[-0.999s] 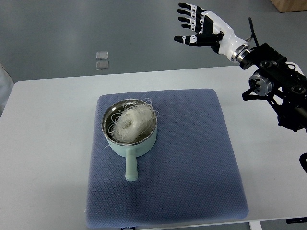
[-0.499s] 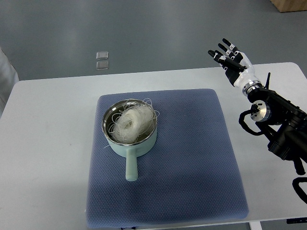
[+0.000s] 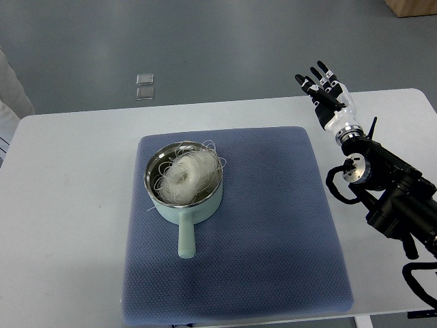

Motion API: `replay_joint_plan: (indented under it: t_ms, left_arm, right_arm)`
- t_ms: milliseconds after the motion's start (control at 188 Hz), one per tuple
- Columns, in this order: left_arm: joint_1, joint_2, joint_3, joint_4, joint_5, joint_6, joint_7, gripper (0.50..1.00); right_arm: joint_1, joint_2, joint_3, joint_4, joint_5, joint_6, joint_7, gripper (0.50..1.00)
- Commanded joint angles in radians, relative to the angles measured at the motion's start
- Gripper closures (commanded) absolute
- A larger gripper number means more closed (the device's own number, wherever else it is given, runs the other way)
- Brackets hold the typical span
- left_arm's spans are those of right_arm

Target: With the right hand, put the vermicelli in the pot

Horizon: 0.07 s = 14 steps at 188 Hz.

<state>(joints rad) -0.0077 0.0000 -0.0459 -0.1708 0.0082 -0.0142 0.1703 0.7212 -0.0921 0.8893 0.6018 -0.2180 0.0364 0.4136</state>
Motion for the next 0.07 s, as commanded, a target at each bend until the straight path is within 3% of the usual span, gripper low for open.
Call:
replay_joint_plan:
  t_ms: [0,69]
  left_arm:
    - [0.0,0.0,0.004,0.01,-0.001,0.008,0.0,0.5]
    - [0.0,0.0,0.004,0.011,-0.001,0.01,0.0,0.5]
  right_arm:
    - [0.0,0.003,-0.003,0.0,-0.001,-0.009,0.005,0.572]
    - [-0.002,0.003,-0.004,0.0,-0.001,-0.01,0.017,0.572]
